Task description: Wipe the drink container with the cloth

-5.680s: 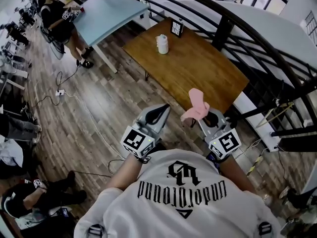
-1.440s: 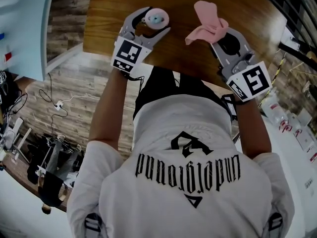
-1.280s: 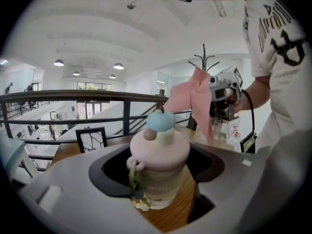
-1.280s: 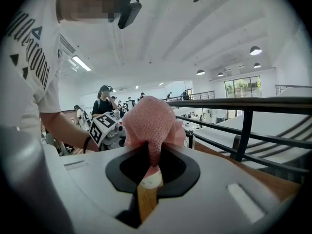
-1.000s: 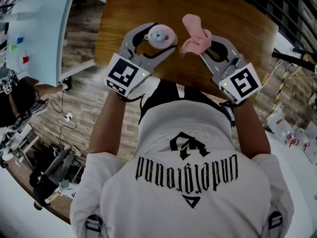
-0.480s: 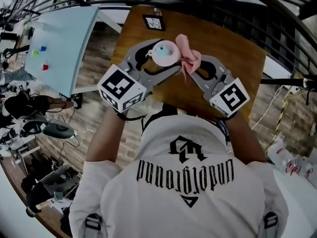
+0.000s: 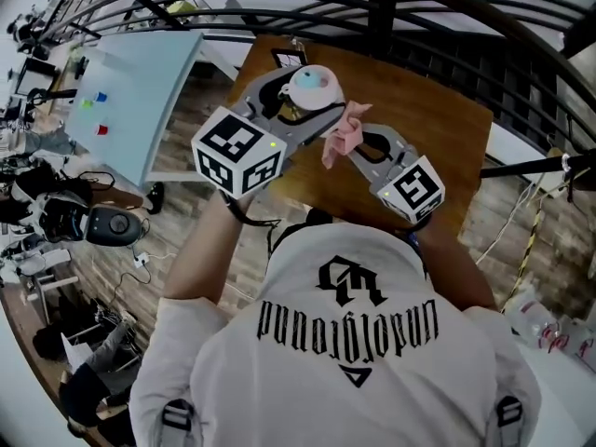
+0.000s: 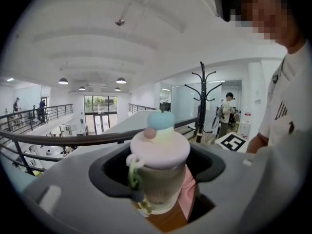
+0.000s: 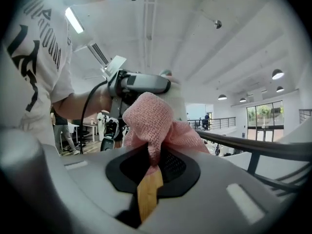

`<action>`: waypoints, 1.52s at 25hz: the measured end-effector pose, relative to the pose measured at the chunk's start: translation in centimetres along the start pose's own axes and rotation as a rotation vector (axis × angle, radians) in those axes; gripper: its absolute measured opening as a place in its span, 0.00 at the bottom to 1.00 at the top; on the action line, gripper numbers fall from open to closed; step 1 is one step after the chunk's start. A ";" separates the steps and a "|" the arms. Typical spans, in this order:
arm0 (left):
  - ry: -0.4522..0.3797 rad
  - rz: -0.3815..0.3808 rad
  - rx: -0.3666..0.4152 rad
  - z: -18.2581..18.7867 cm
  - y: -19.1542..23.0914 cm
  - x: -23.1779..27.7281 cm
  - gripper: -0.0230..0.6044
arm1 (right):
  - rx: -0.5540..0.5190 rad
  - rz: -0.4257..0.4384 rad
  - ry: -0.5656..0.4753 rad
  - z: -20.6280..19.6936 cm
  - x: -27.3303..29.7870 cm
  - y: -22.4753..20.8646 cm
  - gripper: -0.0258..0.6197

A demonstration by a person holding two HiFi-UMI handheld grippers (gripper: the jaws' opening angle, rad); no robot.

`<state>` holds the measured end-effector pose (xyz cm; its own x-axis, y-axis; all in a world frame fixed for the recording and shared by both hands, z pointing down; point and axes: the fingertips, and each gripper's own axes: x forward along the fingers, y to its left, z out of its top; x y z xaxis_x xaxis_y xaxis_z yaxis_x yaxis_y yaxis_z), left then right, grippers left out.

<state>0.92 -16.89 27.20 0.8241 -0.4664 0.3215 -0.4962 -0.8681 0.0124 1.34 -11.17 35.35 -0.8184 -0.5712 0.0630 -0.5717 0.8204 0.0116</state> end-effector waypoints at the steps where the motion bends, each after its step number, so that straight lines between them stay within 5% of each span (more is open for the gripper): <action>1: 0.004 0.010 0.007 -0.2 0.4 0.1 0.65 | -0.015 0.020 -0.018 1.0 0.6 0.3 0.09; 7: -0.006 0.056 -0.035 -0.2 0.2 0.8 0.65 | -0.082 0.121 -0.057 4.9 1.6 2.8 0.09; 18: -0.006 0.106 -0.068 0.1 0.2 -0.6 0.65 | 0.039 0.098 0.045 -3.0 1.3 2.2 0.09; 29: 0.006 0.060 -0.054 0.0 -0.9 -0.7 0.65 | -0.112 0.056 -0.146 8.2 -1.5 -2.2 0.09; 38: -0.026 0.047 -0.061 -0.3 -0.8 -2.1 0.65 | 0.024 0.108 0.035 -2.3 -0.6 -0.8 0.09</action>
<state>-0.50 -15.19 26.81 0.8062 -0.5111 0.2979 -0.5492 -0.8338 0.0559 2.41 -11.38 37.56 -0.8728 -0.4782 0.0977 -0.4822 0.8758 -0.0210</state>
